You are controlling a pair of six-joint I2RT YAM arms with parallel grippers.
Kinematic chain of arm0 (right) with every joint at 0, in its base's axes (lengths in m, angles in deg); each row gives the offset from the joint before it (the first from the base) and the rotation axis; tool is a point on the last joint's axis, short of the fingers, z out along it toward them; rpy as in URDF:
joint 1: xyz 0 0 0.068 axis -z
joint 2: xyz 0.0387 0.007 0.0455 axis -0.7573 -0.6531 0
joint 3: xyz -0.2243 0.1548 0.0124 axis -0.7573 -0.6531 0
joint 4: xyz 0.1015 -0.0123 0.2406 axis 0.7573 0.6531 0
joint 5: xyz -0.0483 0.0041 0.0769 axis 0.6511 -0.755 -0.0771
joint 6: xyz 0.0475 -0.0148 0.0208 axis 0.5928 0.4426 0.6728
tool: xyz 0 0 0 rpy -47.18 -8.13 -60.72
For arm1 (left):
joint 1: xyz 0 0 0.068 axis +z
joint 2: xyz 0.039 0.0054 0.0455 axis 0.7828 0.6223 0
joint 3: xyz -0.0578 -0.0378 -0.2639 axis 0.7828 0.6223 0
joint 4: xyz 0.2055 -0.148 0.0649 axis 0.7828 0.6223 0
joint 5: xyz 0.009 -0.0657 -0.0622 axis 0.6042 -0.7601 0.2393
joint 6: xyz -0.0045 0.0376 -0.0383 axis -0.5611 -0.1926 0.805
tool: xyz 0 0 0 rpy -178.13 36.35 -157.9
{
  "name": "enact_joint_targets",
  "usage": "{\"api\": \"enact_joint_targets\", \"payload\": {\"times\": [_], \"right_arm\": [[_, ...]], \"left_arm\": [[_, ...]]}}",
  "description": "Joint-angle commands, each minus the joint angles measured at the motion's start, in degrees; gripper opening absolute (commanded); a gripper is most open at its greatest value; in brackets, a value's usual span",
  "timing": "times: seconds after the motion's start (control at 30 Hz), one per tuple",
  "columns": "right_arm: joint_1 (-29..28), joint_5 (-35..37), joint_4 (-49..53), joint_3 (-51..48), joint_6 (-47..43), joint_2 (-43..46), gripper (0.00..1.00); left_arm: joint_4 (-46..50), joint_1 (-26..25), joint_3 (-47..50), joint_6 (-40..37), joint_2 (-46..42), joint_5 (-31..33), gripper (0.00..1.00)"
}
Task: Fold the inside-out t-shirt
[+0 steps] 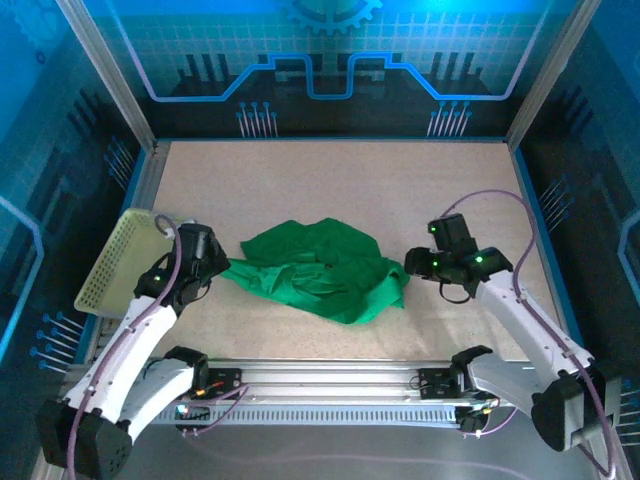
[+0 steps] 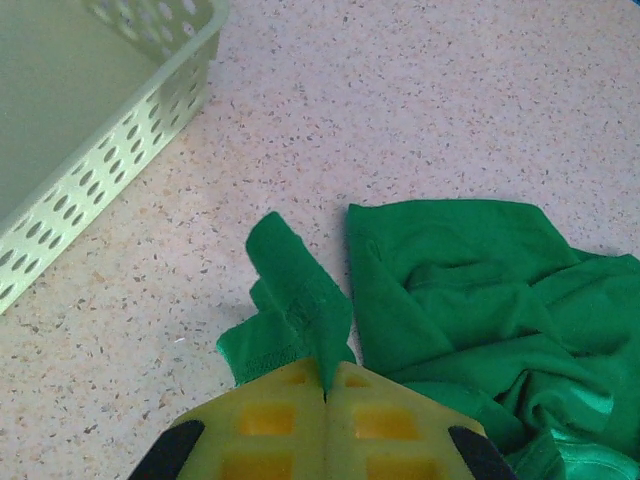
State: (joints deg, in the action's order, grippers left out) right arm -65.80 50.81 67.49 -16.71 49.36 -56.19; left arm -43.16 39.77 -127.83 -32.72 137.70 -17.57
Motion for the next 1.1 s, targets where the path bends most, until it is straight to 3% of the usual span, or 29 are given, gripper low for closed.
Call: {"api": "enact_joint_targets", "payload": {"times": [0.0,0.07,0.23,0.37,0.67,0.8,0.97,1.07], "right_arm": [[3.6,-9.7,-4.4,-4.7,-0.3,-0.6,0.52],[4.1,-12.2,-7.5,-6.7,-0.2,-1.5,0.51],[-3.7,-7.2,-12.7,-8.2,0.1,-2.9,0.62],[-5.5,-5.7,-15.5,-6.6,1.5,-6.9,0.68],[-5.8,-0.4,-16.1,2.0,-0.6,-19.7,0.62],[-5.5,1.1,-15.3,3.6,-1.1,-22.1,0.50],[-5.7,3.0,-13.0,3.5,-1.9,-21.0,0.23],[-5.6,3.4,-12.1,2.8,-1.9,-19.3,0.16]], "left_arm": [[-1.5,1.0,0.9,0.2,0.0,-2.5,0.00],[-1.6,1.1,0.9,0.2,0.2,-2.8,0.00],[-1.8,1.3,1.1,0.3,0.3,-3.1,0.00],[-2.2,1.4,1.2,0.6,0.6,-3.5,0.00],[-1.6,1.6,1.2,0.6,0.0,-3.9,0.00],[-1.5,1.7,1.7,0.6,-0.7,-3.9,0.00],[-1.2,2.0,1.6,0.2,-0.8,-3.8,0.00],[-1.5,2.3,1.5,0.1,-0.8,-4.1,0.00]]}}
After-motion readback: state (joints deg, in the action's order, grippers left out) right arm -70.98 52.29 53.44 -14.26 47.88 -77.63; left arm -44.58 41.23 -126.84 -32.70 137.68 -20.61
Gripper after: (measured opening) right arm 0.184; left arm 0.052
